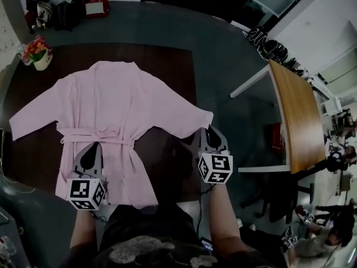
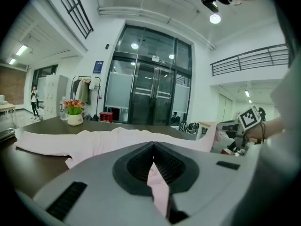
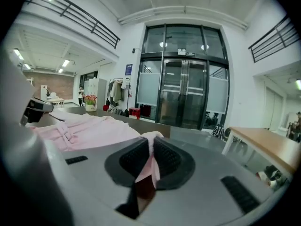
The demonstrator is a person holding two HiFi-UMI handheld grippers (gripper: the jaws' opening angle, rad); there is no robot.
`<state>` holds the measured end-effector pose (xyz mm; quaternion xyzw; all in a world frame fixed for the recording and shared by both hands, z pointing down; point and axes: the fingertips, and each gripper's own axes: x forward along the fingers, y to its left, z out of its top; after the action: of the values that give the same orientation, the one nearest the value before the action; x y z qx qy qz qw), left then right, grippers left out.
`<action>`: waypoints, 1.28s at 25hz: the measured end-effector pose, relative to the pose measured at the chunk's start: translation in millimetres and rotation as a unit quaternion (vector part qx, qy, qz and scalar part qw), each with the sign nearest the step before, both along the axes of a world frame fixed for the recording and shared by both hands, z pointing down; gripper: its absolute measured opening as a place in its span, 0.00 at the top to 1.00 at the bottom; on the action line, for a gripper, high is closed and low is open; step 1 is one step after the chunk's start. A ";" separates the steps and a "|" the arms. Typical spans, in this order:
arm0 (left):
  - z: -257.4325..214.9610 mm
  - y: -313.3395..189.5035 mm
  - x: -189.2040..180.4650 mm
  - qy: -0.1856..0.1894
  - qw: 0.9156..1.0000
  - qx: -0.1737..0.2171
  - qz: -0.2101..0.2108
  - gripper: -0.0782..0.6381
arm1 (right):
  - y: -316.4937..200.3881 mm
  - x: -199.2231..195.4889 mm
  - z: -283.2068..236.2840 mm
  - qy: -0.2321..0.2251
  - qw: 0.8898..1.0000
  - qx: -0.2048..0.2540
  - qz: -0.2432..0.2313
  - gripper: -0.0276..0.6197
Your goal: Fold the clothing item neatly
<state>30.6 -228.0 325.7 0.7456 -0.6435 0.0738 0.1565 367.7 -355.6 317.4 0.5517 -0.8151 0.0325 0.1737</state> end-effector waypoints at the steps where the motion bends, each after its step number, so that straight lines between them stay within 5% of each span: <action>1: 3.1 1.3 -11.8 0.001 1.000 -0.003 0.001 0.88 | 0.4 -10.2 -3.1 0.003 1.000 0.002 0.001 0.92; 9: 4.7 8.5 -57.4 -0.007 1.000 -0.001 0.008 0.88 | 10.4 -66.6 -13.1 -0.033 0.999 -0.004 0.015 0.92; 23: -29.0 14.1 -18.2 -0.029 0.999 0.016 -0.005 0.88 | 20.3 -106.5 23.8 -0.112 0.992 -0.055 -0.034 0.92; 32: -28.4 23.0 -72.6 -0.065 0.998 0.013 -0.017 0.88 | 9.7 -151.3 -3.6 -0.052 0.997 -0.013 -0.047 0.92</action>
<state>-42.1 -205.0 297.3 0.7300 -0.6661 0.1106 0.1058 216.5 -345.9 313.8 0.5083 -0.8475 0.0637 0.1394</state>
